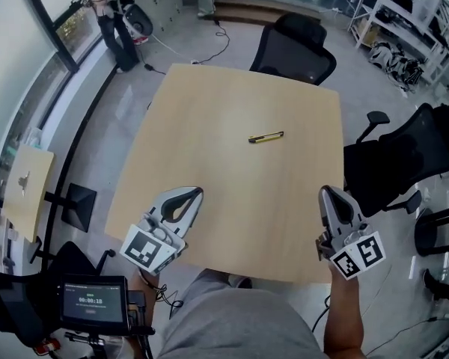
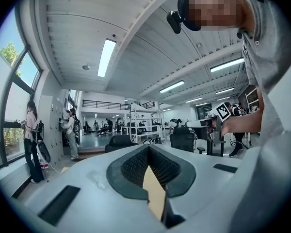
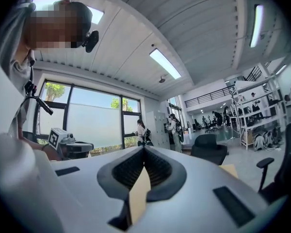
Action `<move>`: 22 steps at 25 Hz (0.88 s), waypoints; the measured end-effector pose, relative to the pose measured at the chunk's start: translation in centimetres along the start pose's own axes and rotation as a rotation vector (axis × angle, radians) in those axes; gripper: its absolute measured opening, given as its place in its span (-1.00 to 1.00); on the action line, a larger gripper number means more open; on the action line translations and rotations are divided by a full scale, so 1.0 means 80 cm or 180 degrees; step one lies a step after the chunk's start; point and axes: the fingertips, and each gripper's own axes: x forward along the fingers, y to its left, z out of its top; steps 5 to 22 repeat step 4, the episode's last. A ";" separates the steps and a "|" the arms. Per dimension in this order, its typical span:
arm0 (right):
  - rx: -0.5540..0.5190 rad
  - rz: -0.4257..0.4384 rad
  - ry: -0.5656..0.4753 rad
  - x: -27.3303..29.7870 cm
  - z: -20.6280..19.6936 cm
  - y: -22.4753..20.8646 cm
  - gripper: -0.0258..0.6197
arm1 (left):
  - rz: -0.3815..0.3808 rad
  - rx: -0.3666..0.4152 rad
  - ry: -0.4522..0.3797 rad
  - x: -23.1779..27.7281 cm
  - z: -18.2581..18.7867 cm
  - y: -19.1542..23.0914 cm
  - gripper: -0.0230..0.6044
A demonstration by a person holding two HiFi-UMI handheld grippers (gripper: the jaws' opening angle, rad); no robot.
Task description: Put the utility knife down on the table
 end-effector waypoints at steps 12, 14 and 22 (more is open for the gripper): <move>-0.0043 0.0021 0.0001 -0.047 0.020 0.017 -0.89 | 0.0103 -0.0013 -0.0005 -0.021 0.011 -0.026 -0.91; -0.0043 0.0021 0.0001 -0.047 0.020 0.017 -0.89 | 0.0103 -0.0013 -0.0005 -0.021 0.011 -0.026 -0.91; -0.0043 0.0021 0.0001 -0.047 0.020 0.017 -0.89 | 0.0103 -0.0013 -0.0005 -0.021 0.011 -0.026 -0.91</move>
